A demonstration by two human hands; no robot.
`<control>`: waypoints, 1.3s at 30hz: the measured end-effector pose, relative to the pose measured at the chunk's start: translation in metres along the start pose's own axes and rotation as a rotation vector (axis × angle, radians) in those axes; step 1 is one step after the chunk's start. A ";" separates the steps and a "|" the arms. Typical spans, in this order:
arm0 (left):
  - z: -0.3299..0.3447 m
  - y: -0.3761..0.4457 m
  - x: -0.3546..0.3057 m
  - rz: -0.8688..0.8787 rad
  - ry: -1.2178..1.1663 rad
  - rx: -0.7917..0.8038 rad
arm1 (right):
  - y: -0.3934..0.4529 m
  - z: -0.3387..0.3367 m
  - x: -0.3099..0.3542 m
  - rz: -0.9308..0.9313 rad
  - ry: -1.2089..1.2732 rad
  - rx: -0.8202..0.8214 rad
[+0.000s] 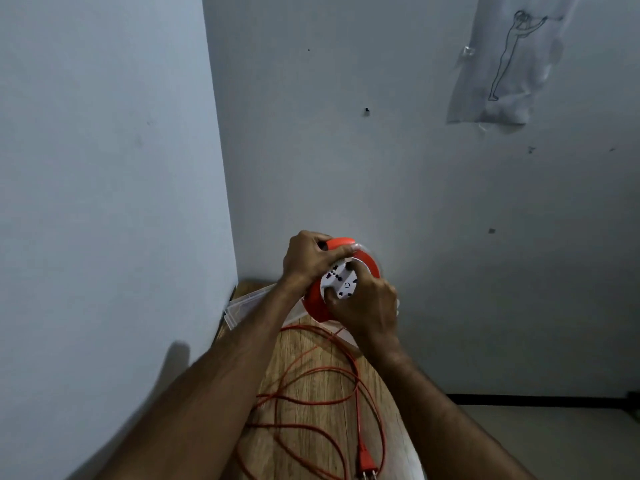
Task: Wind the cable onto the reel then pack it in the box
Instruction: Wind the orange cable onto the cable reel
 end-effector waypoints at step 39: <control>-0.012 0.012 -0.013 0.141 0.148 0.221 | 0.000 -0.008 0.002 -0.628 -0.405 0.287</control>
Point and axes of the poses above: each hand's wrist, its own y-axis towards the middle knuckle, its own z-axis out of the palm, x = y × z, the point moved 3 cm from there along y, towards the middle knuckle, and after that the axes turned 7 degrees about y, right-handed, at the moved point
